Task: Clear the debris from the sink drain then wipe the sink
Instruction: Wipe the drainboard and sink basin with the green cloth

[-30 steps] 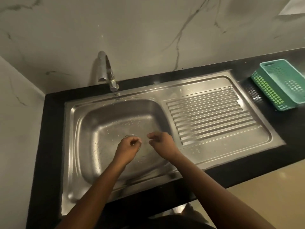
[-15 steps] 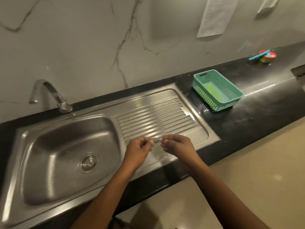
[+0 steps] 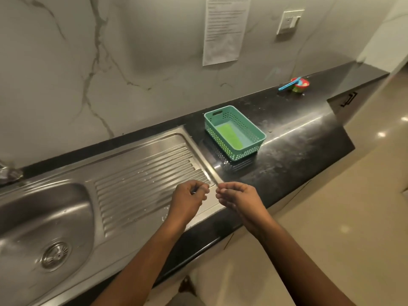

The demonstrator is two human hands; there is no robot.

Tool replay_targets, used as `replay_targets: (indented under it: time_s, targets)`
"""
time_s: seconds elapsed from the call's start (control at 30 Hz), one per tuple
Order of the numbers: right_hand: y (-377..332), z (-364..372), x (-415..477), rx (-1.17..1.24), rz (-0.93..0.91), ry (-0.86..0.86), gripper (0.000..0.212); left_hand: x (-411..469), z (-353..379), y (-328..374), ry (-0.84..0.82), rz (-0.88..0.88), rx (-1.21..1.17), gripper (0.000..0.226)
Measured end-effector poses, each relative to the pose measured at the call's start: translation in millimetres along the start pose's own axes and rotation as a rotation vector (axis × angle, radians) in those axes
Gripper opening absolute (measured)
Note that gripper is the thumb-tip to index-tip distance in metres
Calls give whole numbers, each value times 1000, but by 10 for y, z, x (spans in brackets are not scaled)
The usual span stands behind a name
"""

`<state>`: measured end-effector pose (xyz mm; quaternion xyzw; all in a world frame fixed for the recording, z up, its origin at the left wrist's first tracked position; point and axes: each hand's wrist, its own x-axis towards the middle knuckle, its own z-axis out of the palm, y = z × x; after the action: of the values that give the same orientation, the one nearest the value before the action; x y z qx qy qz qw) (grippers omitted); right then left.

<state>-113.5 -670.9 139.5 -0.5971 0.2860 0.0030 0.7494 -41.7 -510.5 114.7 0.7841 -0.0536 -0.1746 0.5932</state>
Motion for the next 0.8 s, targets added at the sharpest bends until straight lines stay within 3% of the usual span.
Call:
replay_targets:
  time_s: [0.2,0.6,0.7,0.8]
  targets:
    - [-366,-178,497,0,-16,50,20,506,254,235,-11,17,-9,13]
    - [-1053,-503,1806,-176,-112,-12,15,1083,571,646,78,-3,0,14]
    - [-1135,-615,2257,-319,-109,-25,17,1106,659,630,141,-33,1,14]
    - [-1139,-656,2708,-532,-123,-25,34,1080,720,577,205,-71,-7,14]
